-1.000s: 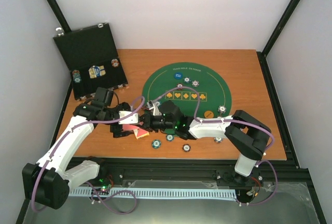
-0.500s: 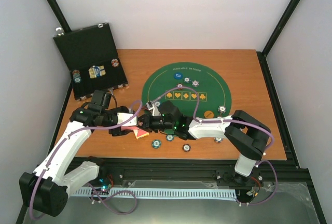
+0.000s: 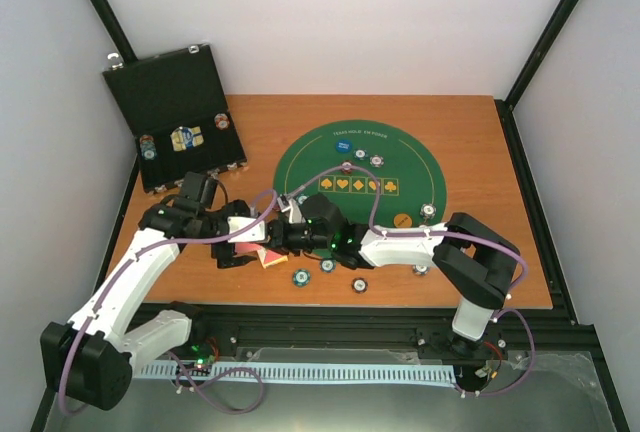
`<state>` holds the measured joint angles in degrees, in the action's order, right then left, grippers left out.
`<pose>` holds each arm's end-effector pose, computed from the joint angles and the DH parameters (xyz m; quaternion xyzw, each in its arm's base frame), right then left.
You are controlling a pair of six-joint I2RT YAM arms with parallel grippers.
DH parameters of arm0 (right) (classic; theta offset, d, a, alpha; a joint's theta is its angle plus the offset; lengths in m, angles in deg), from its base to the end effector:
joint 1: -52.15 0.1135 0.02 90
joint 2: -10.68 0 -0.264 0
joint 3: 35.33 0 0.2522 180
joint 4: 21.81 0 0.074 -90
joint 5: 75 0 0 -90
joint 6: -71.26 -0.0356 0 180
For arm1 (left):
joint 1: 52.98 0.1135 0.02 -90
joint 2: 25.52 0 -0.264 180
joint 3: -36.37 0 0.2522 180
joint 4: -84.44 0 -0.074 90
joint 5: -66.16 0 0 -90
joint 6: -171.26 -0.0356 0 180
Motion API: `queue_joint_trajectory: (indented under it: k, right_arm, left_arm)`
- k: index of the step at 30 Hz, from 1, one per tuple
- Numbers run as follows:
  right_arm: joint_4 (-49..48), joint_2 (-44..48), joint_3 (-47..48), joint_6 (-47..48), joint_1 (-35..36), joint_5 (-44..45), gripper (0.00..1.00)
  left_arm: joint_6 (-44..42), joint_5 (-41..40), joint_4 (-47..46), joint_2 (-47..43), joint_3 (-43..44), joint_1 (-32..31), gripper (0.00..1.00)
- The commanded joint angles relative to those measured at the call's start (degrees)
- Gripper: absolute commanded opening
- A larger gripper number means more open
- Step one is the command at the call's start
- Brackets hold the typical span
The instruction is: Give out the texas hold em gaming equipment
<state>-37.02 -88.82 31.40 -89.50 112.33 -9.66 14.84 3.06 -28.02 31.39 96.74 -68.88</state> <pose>0.1746 0.3345 0.2053 -0.0530 0.7964 0.5967 0.0829 0.1628 -0.0631 0.2548 0.6631 0.6792 -0.1119 0.2940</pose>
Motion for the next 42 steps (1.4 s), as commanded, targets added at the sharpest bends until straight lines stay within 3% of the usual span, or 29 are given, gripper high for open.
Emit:
queue_joint_trajectory:
  k: [1, 4, 10, 13, 25, 32, 37, 42]
  right_arm:
    - [-1.2, 0.36, 2.36, 1.5, 1.25, -0.11, 0.03]
    - [-0.6, 0.96, 1.74, 1.5, 1.25, 0.5, 0.03]
    - [-1.25, 0.49, 0.91, 0.72, 1.22, 0.76, 0.03]
    - [-1.1, 0.31, 0.82, 0.63, 1.25, 0.98, 0.03]
    - [3.13, 0.24, 0.47, 1.32, 1.26, 2.74, 0.03]
    - [10.34, 0.53, 0.91, 3.7, 1.19, 5.3, 0.03]
    - [5.61, 0.78, -0.63, 2.5, 1.25, 4.06, 0.03]
    - [-1.7, 1.18, -2.11, 0.67, 1.25, 1.65, 0.03]
  left_arm:
    - [-1.35, 1.62, 0.14, 1.58, 0.55, -0.45, 0.99]
    - [-1.69, 1.32, 0.15, 1.37, 0.81, -0.5, 0.91]
    - [-2.38, 0.51, -0.17, -0.17, 0.65, -0.47, 0.65]
    - [-2.59, 0.09, -0.35, -0.43, 0.8, -0.45, 0.59]
    - [-2.93, -0.39, -1.74, -2.4, 0.36, -0.45, 0.57]
    - [-3.96, -1.3, -0.9, -3.81, 0.49, -0.47, 0.55]
    - [-4.26, -1.93, 0.66, -3.8, 0.58, -0.4, 0.64]
    - [-3.46, -0.51, 0.94, -4.56, 0.32, -0.47, 0.85]
